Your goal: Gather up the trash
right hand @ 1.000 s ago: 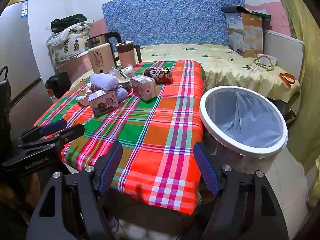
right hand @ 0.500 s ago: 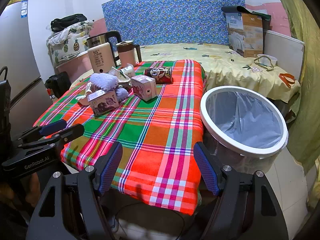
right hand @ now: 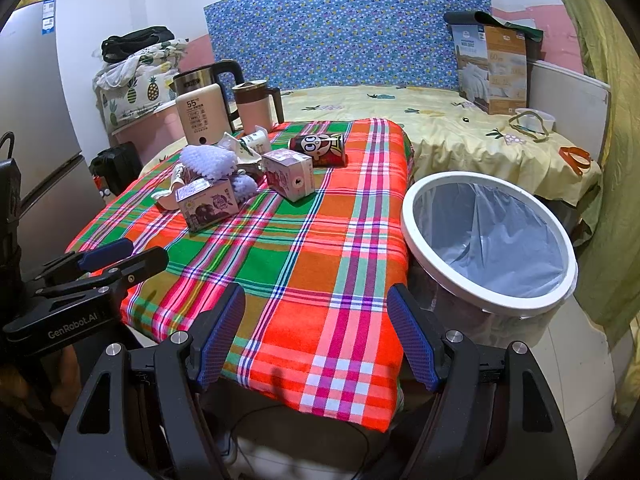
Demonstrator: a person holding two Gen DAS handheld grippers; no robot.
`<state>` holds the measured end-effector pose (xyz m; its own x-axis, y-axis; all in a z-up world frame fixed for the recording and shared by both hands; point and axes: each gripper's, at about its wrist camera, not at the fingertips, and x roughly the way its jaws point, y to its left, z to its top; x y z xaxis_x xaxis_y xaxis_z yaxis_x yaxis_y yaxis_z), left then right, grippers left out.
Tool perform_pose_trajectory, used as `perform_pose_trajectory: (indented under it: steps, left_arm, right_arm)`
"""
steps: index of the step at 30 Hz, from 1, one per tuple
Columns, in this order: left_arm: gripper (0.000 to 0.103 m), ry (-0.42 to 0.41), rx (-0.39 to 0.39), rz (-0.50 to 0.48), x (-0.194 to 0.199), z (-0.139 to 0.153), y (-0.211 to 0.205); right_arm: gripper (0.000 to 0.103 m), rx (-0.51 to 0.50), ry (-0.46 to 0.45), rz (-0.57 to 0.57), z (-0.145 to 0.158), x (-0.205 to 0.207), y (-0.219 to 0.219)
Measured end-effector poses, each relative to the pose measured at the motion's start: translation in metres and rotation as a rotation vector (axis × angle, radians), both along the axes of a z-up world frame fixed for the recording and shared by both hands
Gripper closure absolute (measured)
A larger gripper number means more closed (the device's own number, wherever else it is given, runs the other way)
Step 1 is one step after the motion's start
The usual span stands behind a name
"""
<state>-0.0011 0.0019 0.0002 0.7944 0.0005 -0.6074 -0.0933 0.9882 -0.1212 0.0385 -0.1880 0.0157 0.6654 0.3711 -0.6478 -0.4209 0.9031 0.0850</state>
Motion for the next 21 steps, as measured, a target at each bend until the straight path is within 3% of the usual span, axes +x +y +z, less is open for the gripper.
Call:
perform_pose_trajectory:
  steps: [21]
  left_arm:
    - [0.037,-0.003,0.001,0.001,0.0000,0.0006,0.0008]
  right_arm:
    - [0.029,-0.003,0.002,0.000,0.0002,-0.0024,0.0002]
